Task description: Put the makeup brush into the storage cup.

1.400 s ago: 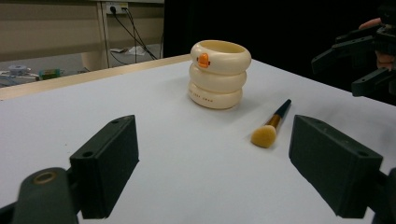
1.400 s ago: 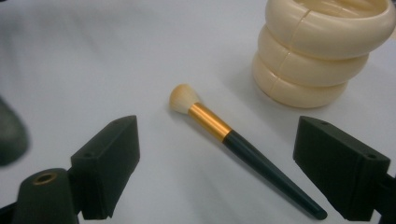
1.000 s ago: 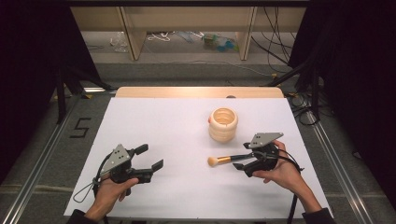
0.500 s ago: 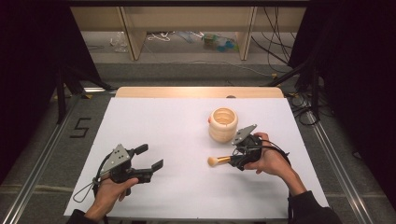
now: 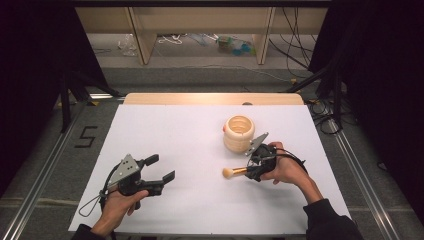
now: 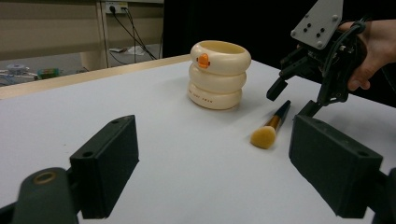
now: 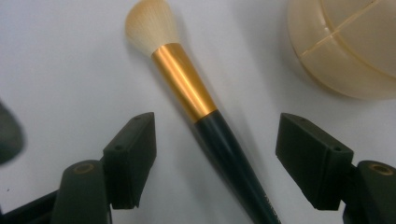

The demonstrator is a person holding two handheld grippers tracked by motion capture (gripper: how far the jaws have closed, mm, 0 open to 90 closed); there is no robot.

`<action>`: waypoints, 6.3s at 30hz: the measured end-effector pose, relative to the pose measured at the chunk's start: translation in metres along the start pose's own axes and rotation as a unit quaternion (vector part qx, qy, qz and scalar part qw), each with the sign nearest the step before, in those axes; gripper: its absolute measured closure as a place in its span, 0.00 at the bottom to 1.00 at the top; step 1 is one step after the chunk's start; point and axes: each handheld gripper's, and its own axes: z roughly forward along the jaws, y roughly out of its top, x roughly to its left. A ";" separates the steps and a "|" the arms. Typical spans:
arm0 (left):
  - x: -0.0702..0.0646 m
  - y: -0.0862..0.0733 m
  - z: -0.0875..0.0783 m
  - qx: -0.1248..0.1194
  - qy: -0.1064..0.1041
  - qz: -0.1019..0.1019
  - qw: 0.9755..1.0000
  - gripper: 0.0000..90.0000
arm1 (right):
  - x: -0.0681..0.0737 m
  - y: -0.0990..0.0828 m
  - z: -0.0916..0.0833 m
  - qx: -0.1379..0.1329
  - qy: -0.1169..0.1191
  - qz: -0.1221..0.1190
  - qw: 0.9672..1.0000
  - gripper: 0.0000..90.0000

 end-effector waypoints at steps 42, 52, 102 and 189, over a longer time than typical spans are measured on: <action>0.001 0.000 0.000 0.000 -0.002 0.001 1.000 0.18 | -0.014 0.016 0.017 0.070 0.046 -0.021 0.996 0.54; 0.001 0.001 0.000 0.000 -0.002 0.001 1.000 0.18 | -0.015 0.016 0.017 0.085 0.047 -0.015 0.995 0.64; 0.000 0.001 0.001 0.000 -0.003 0.001 1.000 0.18 | -0.001 0.033 0.020 0.154 0.031 -0.047 0.986 0.83; 0.002 0.001 -0.001 -0.002 0.003 -0.001 1.000 0.18 | -0.050 0.046 -0.062 -0.420 -0.038 0.139 0.896 0.83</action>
